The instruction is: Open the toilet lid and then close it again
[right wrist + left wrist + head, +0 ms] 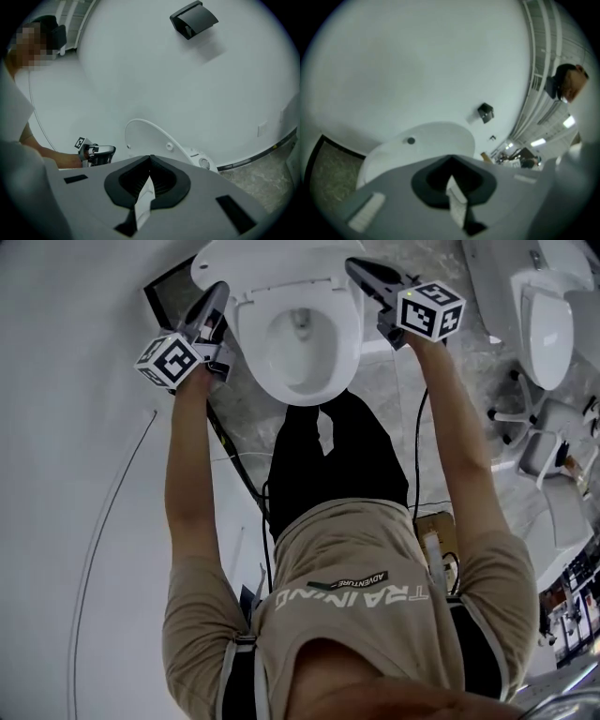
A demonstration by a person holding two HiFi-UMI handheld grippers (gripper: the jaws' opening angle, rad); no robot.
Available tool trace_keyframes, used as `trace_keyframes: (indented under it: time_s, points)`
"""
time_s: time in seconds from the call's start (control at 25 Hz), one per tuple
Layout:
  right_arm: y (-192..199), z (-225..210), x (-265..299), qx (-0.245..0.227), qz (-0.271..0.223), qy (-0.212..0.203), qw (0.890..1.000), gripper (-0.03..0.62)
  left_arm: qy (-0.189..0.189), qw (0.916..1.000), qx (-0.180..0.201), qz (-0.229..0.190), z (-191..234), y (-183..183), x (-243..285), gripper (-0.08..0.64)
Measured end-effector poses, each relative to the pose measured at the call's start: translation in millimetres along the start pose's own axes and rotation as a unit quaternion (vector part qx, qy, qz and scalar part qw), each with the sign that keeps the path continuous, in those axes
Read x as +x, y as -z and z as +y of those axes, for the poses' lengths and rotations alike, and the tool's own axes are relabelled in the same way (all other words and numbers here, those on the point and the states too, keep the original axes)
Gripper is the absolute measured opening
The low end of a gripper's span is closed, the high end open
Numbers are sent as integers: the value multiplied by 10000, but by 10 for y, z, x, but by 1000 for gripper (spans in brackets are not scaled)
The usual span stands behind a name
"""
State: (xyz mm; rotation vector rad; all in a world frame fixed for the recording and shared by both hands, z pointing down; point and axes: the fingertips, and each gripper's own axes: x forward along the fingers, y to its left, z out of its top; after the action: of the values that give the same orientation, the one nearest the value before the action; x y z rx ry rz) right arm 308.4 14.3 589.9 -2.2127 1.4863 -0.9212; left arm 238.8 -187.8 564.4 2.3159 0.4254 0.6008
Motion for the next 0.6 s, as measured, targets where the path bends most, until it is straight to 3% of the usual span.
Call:
trace_keyframes:
  time_s: [0.2,0.44,0.6]
  points:
    - [-58,151,-245,56,-136,293,9995,15,134,9986,415,286,-421,179,-117,5]
    - [79,484,-594,140,-152,439,9988,15,-28,9934,956,629,-848,486,-368,5]
    - [200,763,-819,362,-265,416,9981,15,-267,9804,1738,885,-1037,629,-581,5]
